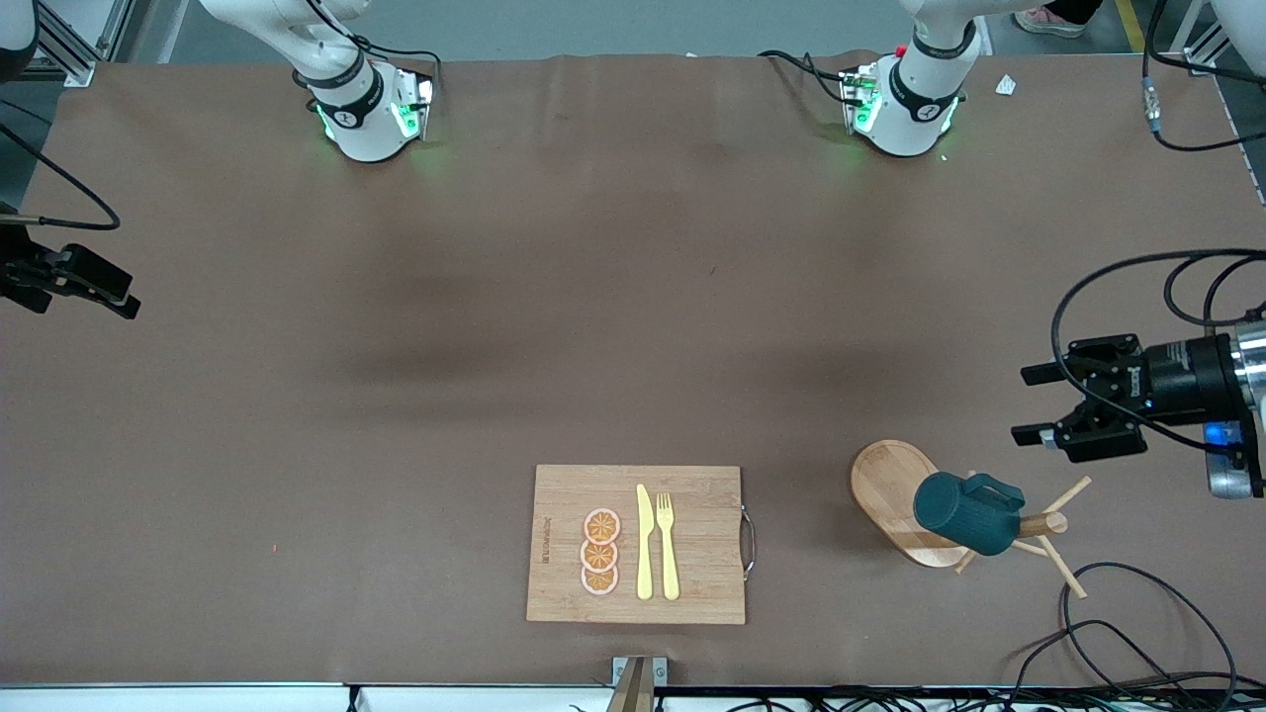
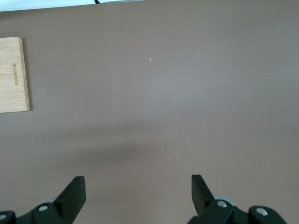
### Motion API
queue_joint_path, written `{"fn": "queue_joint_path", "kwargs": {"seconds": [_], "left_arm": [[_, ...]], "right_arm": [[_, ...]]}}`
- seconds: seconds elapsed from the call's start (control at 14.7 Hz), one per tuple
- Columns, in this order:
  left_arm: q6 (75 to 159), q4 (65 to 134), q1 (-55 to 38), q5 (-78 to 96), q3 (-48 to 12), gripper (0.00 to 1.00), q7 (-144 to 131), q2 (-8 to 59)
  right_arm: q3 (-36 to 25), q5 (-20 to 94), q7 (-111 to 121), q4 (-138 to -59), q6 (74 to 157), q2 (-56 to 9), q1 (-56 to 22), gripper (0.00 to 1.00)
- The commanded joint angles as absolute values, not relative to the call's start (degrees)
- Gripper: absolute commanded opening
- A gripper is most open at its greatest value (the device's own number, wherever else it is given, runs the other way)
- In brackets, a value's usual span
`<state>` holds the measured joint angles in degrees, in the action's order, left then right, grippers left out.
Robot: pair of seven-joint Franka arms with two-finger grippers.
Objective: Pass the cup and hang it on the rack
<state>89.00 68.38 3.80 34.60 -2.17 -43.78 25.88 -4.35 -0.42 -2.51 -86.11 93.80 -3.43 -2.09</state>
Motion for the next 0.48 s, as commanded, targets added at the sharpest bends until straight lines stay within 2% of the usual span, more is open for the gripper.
{"fn": "queue_joint_path", "kwargs": {"seconds": [0.0, 0.14, 0.41], "left_arm": [[88.95, 69.87, -1.21, 21.85, -2.46, 1.00, -40.62, 21.81], [88.42, 70.13, -2.55, 15.76, -4.03, 1.00, -40.17, 19.61], [83.41, 70.40, -2.38, 1.97, -11.31, 1.00, -38.51, 15.48]], "right_arm": [[-4.13, -1.67, -2.20, -87.10, 93.60, -2.02, -2.11, 1.00], [-4.13, -1.67, -2.20, -87.10, 93.60, -2.02, -2.11, 1.00], [-4.13, -1.67, -2.20, -87.10, 93.60, -1.93, -2.11, 1.00]]}}
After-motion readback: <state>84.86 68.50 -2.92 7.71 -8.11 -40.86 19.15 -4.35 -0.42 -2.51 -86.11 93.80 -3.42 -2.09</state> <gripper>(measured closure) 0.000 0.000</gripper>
